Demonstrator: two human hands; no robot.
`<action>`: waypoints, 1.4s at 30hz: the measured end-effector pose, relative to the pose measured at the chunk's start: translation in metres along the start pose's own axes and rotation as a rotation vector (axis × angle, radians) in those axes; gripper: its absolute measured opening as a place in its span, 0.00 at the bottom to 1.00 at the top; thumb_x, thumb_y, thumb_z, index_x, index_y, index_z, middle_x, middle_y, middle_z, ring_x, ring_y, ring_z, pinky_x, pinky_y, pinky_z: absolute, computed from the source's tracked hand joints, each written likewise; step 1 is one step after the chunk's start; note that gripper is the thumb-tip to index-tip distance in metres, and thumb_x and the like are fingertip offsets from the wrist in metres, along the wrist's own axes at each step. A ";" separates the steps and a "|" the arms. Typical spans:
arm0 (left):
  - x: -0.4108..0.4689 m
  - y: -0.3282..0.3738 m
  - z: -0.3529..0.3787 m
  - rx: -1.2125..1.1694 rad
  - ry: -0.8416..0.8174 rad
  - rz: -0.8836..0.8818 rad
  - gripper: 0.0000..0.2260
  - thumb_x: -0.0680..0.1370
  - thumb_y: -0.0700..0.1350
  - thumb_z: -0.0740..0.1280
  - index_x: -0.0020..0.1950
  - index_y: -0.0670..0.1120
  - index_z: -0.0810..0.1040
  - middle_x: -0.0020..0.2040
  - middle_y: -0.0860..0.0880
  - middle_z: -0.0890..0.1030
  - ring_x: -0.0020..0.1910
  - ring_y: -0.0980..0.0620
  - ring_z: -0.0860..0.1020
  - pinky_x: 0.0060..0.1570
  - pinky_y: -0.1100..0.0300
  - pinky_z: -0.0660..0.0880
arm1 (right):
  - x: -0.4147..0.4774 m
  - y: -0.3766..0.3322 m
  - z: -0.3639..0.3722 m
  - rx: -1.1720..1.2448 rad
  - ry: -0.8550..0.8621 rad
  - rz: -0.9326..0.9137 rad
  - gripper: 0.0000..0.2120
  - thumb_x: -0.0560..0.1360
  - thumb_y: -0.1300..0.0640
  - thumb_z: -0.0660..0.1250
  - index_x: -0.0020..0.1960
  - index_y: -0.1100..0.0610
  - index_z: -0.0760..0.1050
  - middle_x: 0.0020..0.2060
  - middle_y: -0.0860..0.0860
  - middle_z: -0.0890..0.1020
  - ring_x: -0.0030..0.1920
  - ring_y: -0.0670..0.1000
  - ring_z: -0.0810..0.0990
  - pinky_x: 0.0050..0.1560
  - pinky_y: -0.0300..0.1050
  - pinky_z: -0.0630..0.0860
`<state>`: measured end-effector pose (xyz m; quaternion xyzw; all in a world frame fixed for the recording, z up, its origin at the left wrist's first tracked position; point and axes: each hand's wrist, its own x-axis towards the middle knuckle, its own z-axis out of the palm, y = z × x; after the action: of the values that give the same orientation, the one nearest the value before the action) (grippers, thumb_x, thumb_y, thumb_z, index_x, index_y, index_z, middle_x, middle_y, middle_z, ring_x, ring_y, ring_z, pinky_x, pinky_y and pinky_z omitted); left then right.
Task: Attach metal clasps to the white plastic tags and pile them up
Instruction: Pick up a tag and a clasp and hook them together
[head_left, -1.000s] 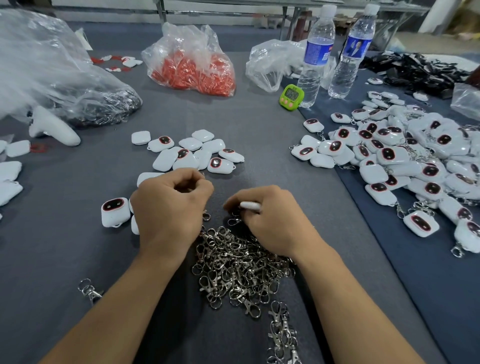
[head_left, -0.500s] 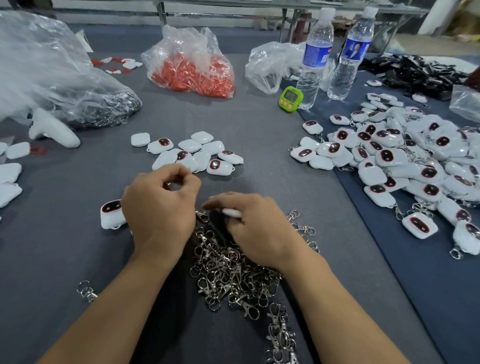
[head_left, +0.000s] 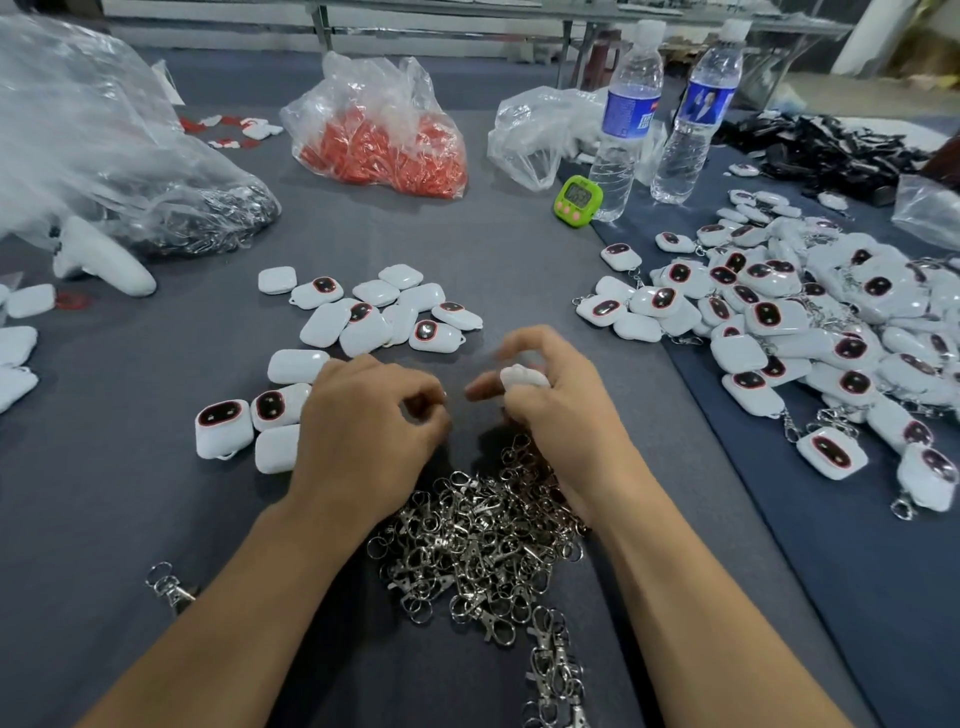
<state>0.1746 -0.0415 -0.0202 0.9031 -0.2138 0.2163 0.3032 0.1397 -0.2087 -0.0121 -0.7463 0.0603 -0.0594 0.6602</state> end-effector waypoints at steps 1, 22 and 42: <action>-0.001 -0.001 0.001 0.018 -0.025 0.015 0.06 0.67 0.43 0.80 0.40 0.51 0.86 0.36 0.52 0.83 0.39 0.51 0.73 0.45 0.56 0.66 | 0.001 0.002 0.000 -0.028 0.062 -0.006 0.13 0.71 0.64 0.60 0.49 0.47 0.71 0.44 0.48 0.88 0.38 0.50 0.82 0.40 0.53 0.78; 0.006 -0.012 0.002 -0.131 -0.272 -0.053 0.08 0.69 0.54 0.70 0.44 0.56 0.87 0.35 0.56 0.79 0.41 0.56 0.73 0.43 0.55 0.69 | 0.005 0.007 0.000 -0.380 0.043 -0.104 0.09 0.79 0.58 0.69 0.50 0.42 0.79 0.31 0.47 0.82 0.31 0.46 0.77 0.34 0.42 0.74; 0.004 -0.012 0.004 -0.070 -0.262 -0.008 0.05 0.72 0.48 0.76 0.47 0.55 0.87 0.36 0.55 0.79 0.43 0.51 0.74 0.45 0.52 0.71 | 0.004 0.007 0.004 -0.357 0.091 -0.099 0.10 0.79 0.58 0.70 0.49 0.42 0.78 0.33 0.45 0.84 0.32 0.45 0.78 0.34 0.39 0.73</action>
<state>0.1852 -0.0364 -0.0264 0.9133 -0.2555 0.0877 0.3047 0.1444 -0.2065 -0.0192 -0.8501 0.0632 -0.1138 0.5102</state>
